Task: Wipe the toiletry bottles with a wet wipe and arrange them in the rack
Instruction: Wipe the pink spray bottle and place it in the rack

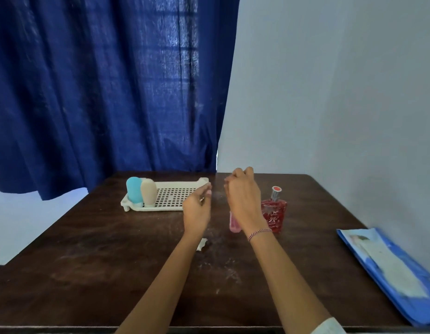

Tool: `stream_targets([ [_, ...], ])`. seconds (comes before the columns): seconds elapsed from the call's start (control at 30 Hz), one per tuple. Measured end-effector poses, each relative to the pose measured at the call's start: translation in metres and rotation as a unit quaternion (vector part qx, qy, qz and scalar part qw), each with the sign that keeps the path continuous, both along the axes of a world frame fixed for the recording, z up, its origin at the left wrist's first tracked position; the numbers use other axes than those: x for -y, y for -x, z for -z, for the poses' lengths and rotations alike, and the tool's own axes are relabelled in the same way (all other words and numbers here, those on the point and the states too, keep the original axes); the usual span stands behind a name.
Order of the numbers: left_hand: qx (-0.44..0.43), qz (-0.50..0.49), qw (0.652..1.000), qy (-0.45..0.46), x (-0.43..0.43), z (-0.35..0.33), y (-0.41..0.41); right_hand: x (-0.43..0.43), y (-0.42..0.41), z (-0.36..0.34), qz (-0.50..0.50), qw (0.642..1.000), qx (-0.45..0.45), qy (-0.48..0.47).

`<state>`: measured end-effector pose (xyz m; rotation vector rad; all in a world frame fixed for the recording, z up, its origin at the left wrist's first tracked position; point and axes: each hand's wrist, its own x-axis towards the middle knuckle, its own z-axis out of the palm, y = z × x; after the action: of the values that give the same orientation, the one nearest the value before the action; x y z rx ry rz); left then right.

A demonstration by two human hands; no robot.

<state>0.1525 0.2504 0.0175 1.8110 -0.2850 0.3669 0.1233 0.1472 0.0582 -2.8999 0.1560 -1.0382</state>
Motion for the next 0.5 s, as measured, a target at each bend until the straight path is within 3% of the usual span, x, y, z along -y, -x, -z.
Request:
stream_targets([
  [0.1,0.009,0.042,0.998,-0.038,0.023,-0.015,-0.001,0.021,0.012,-0.006,0.036,0.999,-0.031,0.003],
  [0.5,0.003,0.108,0.983,-0.15,0.055,-0.024,-0.005,0.038,0.022,-0.002,-0.008,0.995,-0.059,-0.075],
])
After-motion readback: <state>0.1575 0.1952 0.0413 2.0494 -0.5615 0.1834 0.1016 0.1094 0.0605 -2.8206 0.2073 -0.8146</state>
